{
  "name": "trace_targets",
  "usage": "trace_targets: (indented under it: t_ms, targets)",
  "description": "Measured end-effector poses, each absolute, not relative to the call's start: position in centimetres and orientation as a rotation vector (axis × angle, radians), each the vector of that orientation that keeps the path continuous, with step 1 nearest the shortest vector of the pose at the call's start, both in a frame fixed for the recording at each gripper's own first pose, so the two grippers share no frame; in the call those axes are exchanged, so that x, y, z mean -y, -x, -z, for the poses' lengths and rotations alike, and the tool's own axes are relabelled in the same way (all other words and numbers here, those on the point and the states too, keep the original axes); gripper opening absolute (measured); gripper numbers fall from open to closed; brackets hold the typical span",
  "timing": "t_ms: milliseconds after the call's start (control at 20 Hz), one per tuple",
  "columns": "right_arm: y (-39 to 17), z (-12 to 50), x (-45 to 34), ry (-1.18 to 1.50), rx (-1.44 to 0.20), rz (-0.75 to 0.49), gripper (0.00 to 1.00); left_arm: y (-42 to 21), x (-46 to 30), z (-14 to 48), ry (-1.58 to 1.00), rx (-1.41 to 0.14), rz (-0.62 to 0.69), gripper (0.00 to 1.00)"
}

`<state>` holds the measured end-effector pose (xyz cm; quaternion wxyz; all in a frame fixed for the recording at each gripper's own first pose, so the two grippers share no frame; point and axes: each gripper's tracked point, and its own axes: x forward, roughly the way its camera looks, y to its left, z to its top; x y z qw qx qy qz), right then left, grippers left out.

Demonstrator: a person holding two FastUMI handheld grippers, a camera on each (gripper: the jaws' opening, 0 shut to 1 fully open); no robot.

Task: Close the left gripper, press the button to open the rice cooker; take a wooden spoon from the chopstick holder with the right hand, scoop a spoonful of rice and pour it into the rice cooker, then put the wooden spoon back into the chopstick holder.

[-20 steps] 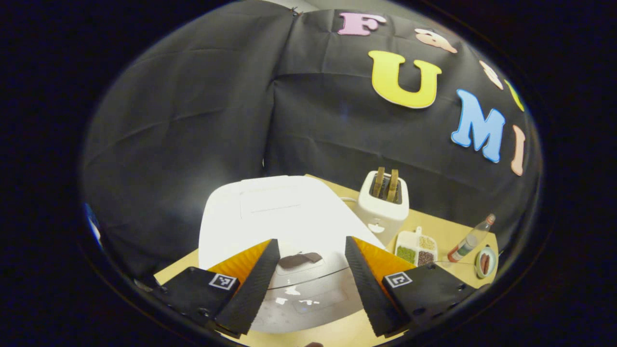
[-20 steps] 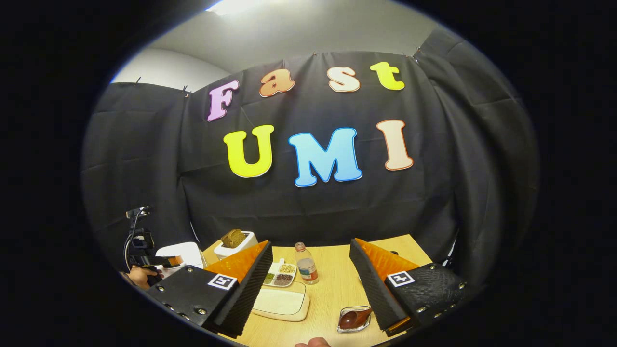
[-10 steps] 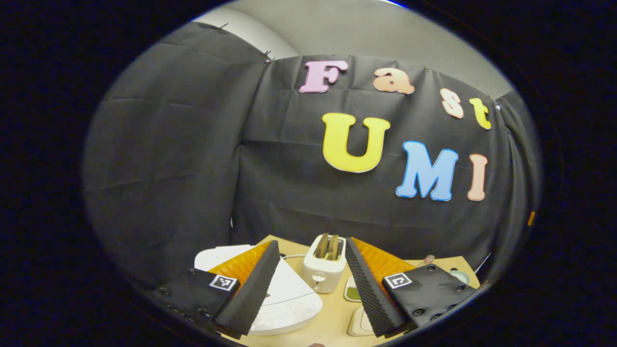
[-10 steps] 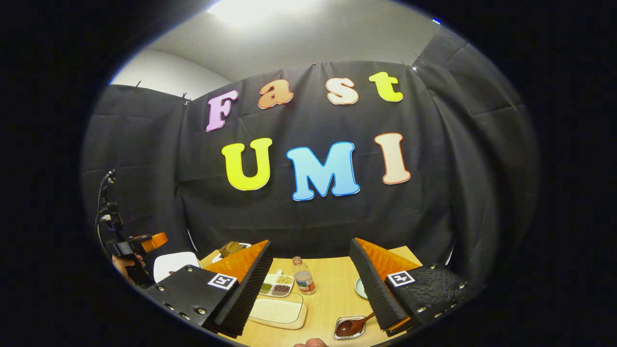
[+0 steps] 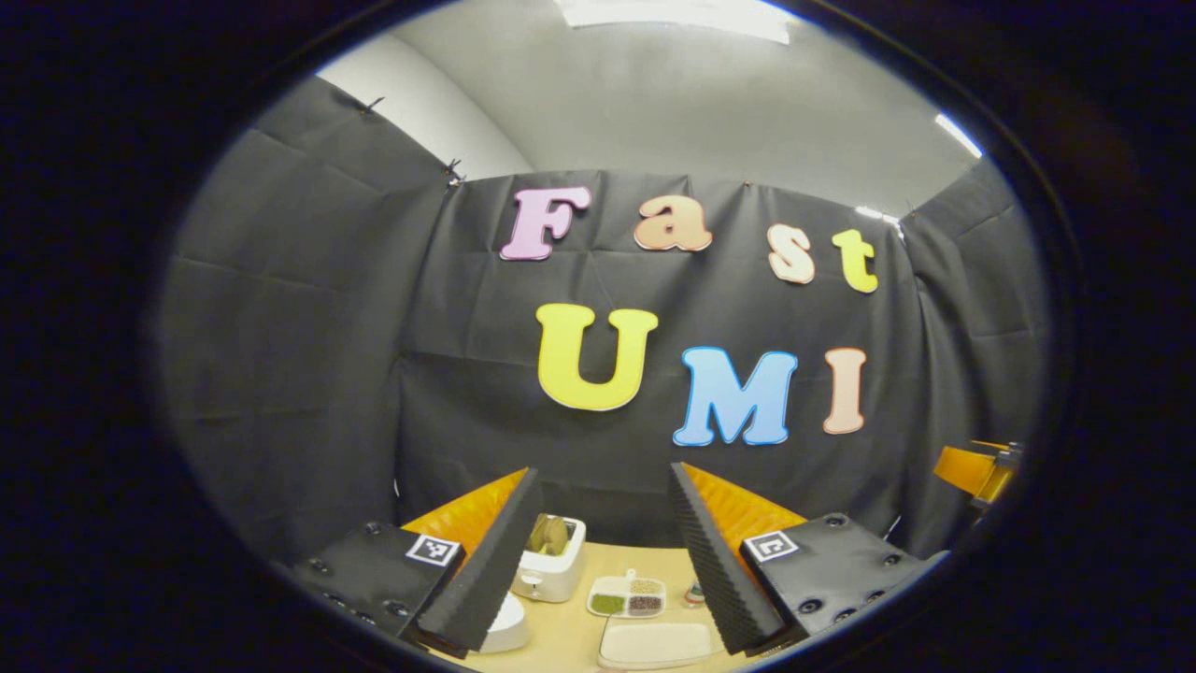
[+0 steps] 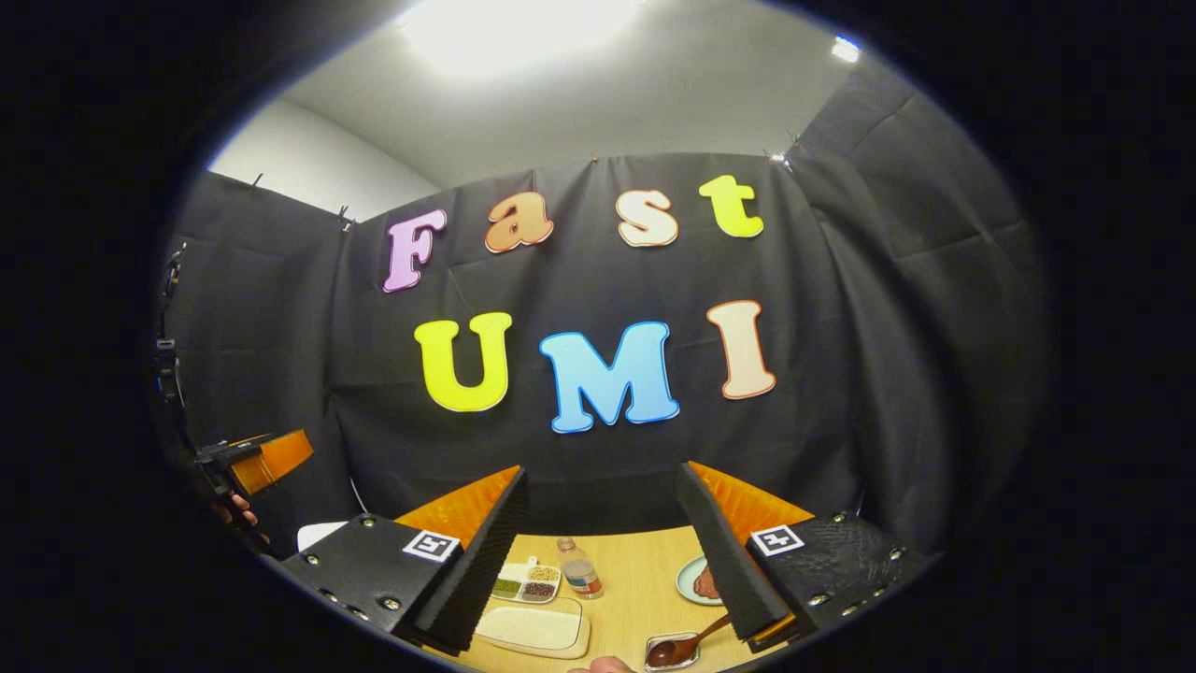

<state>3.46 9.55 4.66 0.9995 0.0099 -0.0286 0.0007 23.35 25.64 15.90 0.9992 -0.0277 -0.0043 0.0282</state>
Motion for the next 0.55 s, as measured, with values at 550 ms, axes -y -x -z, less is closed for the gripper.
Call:
trace_targets:
  t_ms: [550]
  targets:
    - [-3.6, -3.4, -10.8, 0.013, 0.034, 0.003, 0.98, -23.2, -24.0, -13.4, 0.112, -0.042, -0.002, 0.92]
